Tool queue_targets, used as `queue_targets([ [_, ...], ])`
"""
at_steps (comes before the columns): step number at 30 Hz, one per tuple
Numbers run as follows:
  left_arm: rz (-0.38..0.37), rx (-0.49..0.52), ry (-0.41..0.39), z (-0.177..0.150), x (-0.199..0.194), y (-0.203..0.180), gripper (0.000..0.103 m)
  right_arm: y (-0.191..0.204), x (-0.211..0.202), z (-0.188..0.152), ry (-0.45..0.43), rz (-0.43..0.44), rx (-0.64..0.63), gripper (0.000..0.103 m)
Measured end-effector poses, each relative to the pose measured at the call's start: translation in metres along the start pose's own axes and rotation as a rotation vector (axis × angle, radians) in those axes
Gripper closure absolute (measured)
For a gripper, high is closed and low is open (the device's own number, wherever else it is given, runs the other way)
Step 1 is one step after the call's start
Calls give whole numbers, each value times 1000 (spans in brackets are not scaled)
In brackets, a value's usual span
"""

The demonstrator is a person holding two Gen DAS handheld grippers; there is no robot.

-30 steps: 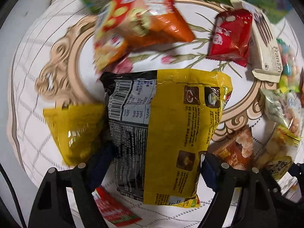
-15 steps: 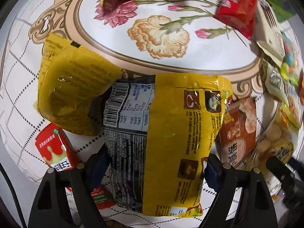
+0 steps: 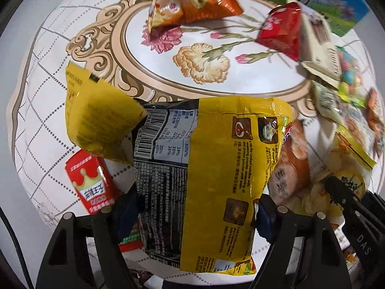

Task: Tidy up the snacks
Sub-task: 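Carry both bags into the cardboard box and open both tools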

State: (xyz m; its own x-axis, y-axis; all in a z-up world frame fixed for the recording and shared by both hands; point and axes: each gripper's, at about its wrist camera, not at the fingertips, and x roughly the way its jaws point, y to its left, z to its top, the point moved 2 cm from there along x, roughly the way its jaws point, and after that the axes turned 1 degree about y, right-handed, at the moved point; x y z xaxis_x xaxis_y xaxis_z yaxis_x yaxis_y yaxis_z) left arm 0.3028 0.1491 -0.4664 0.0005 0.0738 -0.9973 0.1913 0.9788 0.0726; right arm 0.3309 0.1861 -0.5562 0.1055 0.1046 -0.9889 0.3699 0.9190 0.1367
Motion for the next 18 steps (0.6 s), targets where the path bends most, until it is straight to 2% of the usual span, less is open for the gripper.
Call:
queue_targets([
  [2,-21,17,-16,-2,-8,13,24,3,-8,-10,-3,25,-9,66],
  [6,-86,33,-55,2,-41,38,25,-22,-55,-14,-33,102,-34,67],
  [9,-145,45,-110,29,-61,60,25,-25,-89,-11,-65,148,-56,67],
  [13,-215,50,-193,94,-104,75,25,-23,-146,19,-131,203,-111,67],
  [15,-219,46,-232,126,-115,69,25,-24,-177,44,-178,221,-140,67],
  [18,-210,33,-272,184,-119,79,25,-15,-198,86,-239,215,-176,67],
])
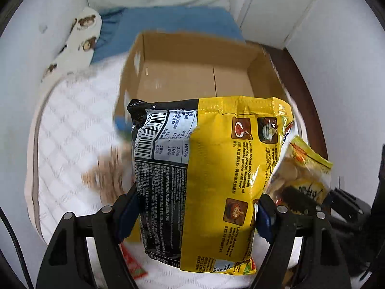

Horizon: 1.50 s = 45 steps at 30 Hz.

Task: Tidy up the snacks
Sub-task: 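Carry both bags into the cardboard box and open both tools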

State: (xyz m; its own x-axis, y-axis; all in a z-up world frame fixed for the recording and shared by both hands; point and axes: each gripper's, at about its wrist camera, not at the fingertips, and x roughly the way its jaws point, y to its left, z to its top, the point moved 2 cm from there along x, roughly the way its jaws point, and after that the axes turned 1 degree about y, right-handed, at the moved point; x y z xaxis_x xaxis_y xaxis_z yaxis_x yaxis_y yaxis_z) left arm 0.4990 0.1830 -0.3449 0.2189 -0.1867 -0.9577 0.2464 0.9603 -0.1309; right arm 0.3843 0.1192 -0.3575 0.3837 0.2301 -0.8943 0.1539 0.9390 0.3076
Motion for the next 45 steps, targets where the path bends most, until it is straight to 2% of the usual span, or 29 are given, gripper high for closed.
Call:
queue_targets([
  [2,10,-10,-2,38,34,-12,25,1,-3,26,-25,-6,-25,67],
  [5,20,-21,34,91,63,6,25,-8,5,74,-27,13,-40,67],
  [6,26,-22,53,108,69,-2,25,-13,9,89,-23,16,-50,67],
  [7,32,-22,80,129,89,10,25,-11,15,102,-16,18,-58,67],
  [8,36,-29,97,137,96,11,25,-16,22,118,-3,21,-67,67],
  [9,42,-32,109,142,100,10,25,3,41,133,12,24,-77,67],
  [10,49,-33,125,157,116,19,25,1,47,143,24,26,-84,67],
  [12,59,-41,150,174,127,8,25,-7,67,166,52,18,-102,67],
  [13,64,-44,165,186,145,17,25,-5,80,175,62,15,-107,67],
  [15,60,-45,190,184,149,3,24,-5,115,195,96,9,-128,67],
  [18,69,-54,219,202,184,15,24,-16,147,217,161,18,-160,66],
  [20,66,-45,220,213,196,12,23,-26,174,227,231,51,-156,58],
  [21,81,-38,227,219,209,18,21,-31,184,229,246,44,-143,30],
  [22,92,-30,235,222,217,19,20,-36,190,231,253,20,-135,8],
  [25,78,-54,242,230,234,32,20,-57,204,240,259,-46,-108,8],
  [30,137,-48,194,232,233,43,20,-72,197,234,232,-132,-81,8],
  [34,181,-52,103,222,212,45,20,-82,181,224,193,-197,-55,8],
  [37,206,-44,39,210,197,47,20,-72,166,217,153,-242,-63,8],
  [42,182,-61,-58,176,158,26,20,-43,158,205,98,-280,-66,8],
  [45,186,-63,-119,161,140,26,20,-34,146,196,58,-300,-72,8],
])
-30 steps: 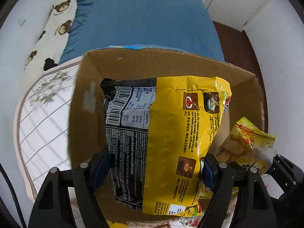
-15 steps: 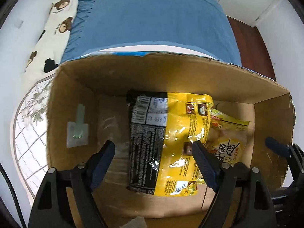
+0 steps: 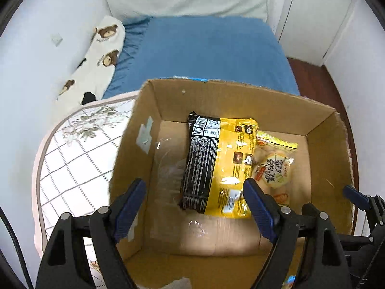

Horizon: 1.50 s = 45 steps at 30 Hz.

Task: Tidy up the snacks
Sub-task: 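Carry both bags into the cardboard box and open both tools, then grasp the red spicy strip packet with the left tool while the right tool grasps the brown cookie packet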

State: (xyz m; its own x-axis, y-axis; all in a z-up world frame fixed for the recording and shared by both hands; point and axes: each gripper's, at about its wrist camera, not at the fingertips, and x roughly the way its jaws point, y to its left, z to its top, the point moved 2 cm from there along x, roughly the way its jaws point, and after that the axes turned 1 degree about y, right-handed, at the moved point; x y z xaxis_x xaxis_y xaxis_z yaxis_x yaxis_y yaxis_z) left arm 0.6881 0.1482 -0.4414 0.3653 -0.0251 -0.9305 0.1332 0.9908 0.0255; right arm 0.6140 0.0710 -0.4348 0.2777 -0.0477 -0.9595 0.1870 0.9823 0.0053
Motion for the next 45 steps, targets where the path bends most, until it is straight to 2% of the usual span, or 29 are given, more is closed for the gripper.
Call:
queue_targets([
  [4,-16,-10,-57,-24,-44,-14,20,7,-25,-14,-83,-49,0,8],
  [13,-26,-1,-170,-67,-116,-18,20,12,-97,-51,-208,-34,46,8],
  [20,-75,17,-178,-99,-148,-8,20,18,-141,-88,-249,13,110,8],
  [25,-86,42,-141,-136,-153,16,20,33,-141,-124,-203,49,126,8],
  [29,-59,36,-42,-188,-133,55,20,56,-116,-173,-100,85,109,8],
  [35,-37,-44,269,-293,-61,117,20,89,-51,-241,99,99,56,10],
  [38,-64,-106,430,-339,-21,135,20,101,-20,-265,165,108,39,29],
  [39,-45,-116,474,-352,-7,139,21,105,-11,-270,184,100,27,34],
  [42,-43,-149,557,-370,20,144,22,115,13,-281,236,92,5,34],
  [45,-46,-181,591,-375,41,144,22,121,27,-286,252,72,-10,34],
])
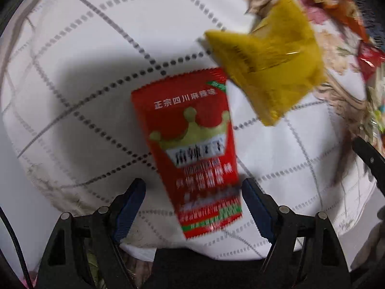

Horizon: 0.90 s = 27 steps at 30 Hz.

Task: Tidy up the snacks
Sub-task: 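Grasp the red spicy strip packet with the left tool while the right tool grasps the brown cookie packet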

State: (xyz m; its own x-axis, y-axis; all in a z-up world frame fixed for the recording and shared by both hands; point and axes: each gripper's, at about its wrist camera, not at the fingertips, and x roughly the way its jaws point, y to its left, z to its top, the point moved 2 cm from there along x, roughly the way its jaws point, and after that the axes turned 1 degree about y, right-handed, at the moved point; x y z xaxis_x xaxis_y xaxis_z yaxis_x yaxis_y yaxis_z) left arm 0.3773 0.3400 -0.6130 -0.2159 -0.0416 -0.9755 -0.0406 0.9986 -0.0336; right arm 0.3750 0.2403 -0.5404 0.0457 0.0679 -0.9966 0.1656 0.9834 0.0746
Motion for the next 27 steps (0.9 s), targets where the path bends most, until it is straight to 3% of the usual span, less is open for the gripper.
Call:
queue_targets([
  [3,25,-8,-41,6,0,-7,25,1,17,-2,37,-12,0,34],
  [4,34,4,-64,7,-3,-12,30,0,21,-4,45,2,10,42],
  [5,45,28,-86,6,-7,-19,46,0,23,-6,49,15,14,44],
  [6,61,58,-101,5,-11,-26,50,-1,23,-9,48,12,13,44],
  [9,87,145,-141,2,-18,-53,53,-2,24,-19,60,16,25,45],
  [12,98,178,-124,2,-10,-71,50,-4,25,-29,91,48,37,45],
  [16,90,128,-120,6,-5,-69,47,-6,33,-36,109,71,65,43],
  [22,70,83,-161,-1,-15,-62,56,-1,34,-44,80,43,26,46],
  [27,31,64,-157,-19,-32,-50,59,4,16,-56,58,87,6,48],
])
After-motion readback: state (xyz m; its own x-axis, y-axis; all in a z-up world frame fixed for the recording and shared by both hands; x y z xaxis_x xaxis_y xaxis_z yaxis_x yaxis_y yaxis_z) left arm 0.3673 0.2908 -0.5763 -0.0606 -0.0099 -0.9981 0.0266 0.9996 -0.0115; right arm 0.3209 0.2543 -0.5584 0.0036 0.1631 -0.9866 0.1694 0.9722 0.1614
